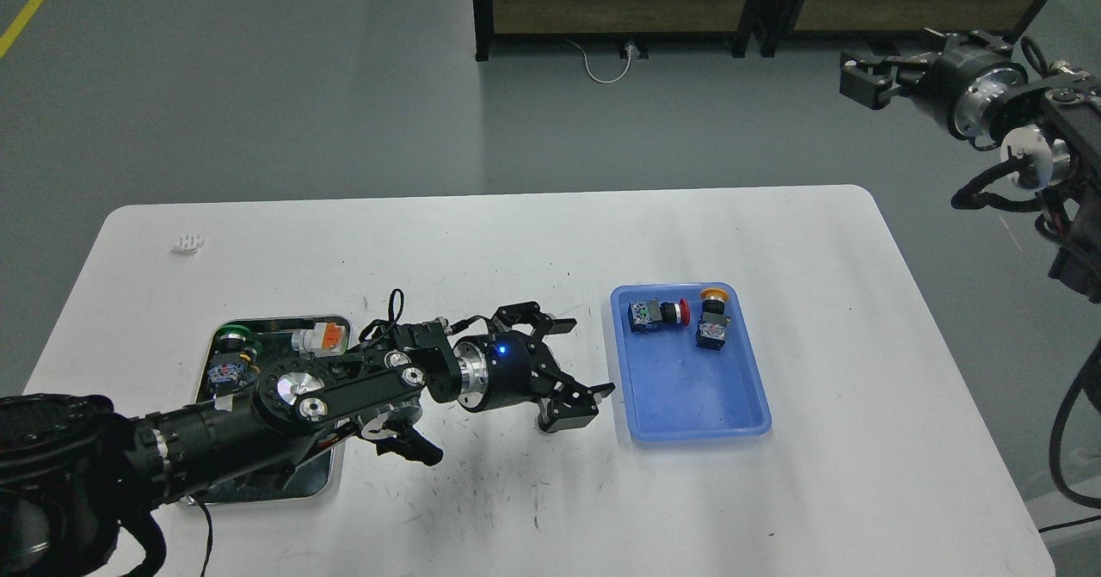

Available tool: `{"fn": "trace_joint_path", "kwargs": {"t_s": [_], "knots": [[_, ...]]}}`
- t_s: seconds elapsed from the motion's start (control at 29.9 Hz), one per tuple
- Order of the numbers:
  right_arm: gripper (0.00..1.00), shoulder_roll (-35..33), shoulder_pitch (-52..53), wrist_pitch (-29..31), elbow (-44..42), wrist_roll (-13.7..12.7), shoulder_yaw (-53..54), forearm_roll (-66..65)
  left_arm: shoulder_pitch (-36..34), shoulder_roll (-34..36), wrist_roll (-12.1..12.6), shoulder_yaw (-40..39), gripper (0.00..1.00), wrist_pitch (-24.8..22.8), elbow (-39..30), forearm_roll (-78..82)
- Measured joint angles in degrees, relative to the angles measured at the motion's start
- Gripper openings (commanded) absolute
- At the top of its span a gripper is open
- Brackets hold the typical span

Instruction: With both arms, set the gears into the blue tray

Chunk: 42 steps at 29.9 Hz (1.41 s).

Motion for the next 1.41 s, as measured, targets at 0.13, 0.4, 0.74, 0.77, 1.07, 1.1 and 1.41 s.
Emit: {"fn": "trace_joint_path", "kwargs": {"t_s": [0.13, 0.4, 0.74, 0.77, 1.07, 1.1, 1.41], "knots": [[0.99, -0.14, -1.71, 3.83, 2.73, 4.18, -0.58, -0.01, -2.27, 7.67, 0.02, -2.49, 0.98, -1.62, -0.48, -2.59], [1.0, 2.28, -5.86, 6.09, 10.34, 3.72, -6.46, -0.05, -2.88, 24.68, 0.03, -6.54, 0.98, -1.96, -2.26, -7.52], [1.0, 7.99, -9.11, 7.74, 17.18, 1.71, -17.07, -0.62, -2.95, 42.8, -0.13, -10.86, 0.98, -1.96, -2.7, -11.76], [1.0, 8.57, -9.11, 7.78, 17.67, 1.67, -18.3, -0.97, -2.94, 43.94, -0.19, -11.09, 0.98, -1.96, -2.7, -11.79], [1.0, 15.1, -8.11, 7.92, 18.96, 0.23, -27.98, -2.21, -2.85, 52.89, -0.24, -12.33, 0.98, -1.96, -2.57, -13.26], [1.0, 15.66, -8.1, 7.92, 18.95, 0.18, -28.67, -2.28, -2.83, 53.67, -0.24, -12.36, 0.98, -1.96, -2.57, -13.31], [1.0, 20.13, -8.09, 7.38, 18.25, -0.58, -33.7, -2.77, -2.79, 58.35, -0.75, -12.4, 0.98, -3.17, -2.61, -13.49]]}}
